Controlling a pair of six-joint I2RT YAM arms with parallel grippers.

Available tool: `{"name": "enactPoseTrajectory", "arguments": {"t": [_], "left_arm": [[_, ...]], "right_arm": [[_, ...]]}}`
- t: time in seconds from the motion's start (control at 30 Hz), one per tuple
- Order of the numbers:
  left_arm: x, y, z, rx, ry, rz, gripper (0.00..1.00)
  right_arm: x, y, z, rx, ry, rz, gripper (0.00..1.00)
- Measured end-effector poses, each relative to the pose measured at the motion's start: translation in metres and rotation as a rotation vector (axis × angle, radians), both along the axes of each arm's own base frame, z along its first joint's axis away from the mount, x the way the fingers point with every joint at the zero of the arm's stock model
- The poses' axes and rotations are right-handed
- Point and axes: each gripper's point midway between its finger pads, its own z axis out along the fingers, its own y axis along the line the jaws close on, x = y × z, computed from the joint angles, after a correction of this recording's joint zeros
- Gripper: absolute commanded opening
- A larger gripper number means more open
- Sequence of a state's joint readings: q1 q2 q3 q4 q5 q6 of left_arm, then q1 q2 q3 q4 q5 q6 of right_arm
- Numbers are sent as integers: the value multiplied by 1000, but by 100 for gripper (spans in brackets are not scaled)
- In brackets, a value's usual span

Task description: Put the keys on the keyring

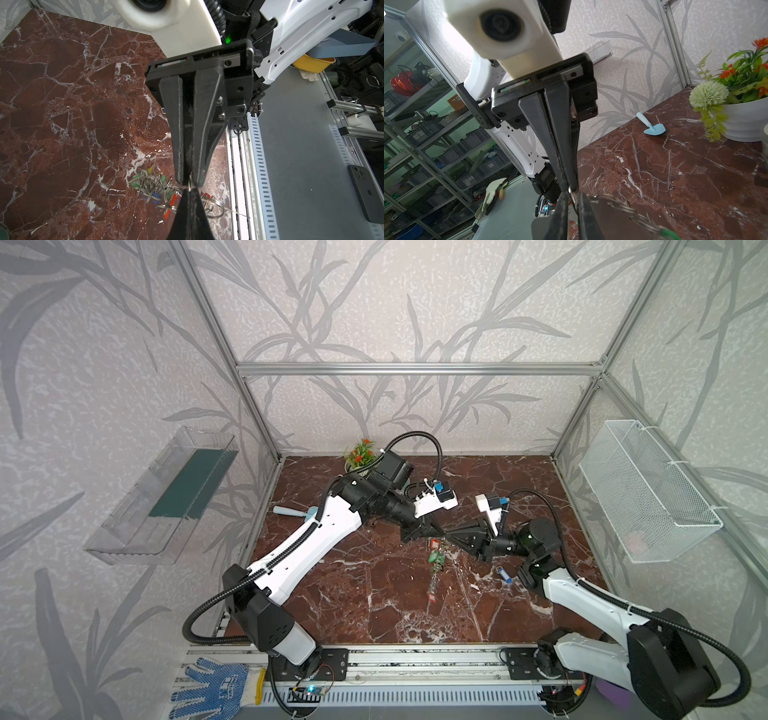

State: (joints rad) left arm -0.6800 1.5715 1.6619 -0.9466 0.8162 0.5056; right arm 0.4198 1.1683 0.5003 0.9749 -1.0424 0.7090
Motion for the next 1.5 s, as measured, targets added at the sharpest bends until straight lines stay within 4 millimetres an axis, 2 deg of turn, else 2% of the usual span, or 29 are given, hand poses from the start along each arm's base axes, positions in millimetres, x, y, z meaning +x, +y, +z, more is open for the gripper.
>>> {"name": "enactPoseTrajectory", "arguments": {"t": [0.33,0.53,0.9,1.13,1.4,1.5], "left_arm": [[1,0,-2,18,12,4,0],[4,0,-6,28,17,11,0],[8,-1,-8,37,28,38,0],[13,-1,-11,-34,66,109,19],[16,17,2,-223,107,244,38],[20,25,3,-296,120,302,42]], "right_arm": [[0,2,-4,-12,-5,-2,9],[1,2,-6,-20,-9,-7,0],[3,2,-9,-29,8,-24,0],[5,1,-14,-39,14,-50,0],[4,0,-19,-46,33,-55,0],[4,0,-18,-40,35,-54,0]]}}
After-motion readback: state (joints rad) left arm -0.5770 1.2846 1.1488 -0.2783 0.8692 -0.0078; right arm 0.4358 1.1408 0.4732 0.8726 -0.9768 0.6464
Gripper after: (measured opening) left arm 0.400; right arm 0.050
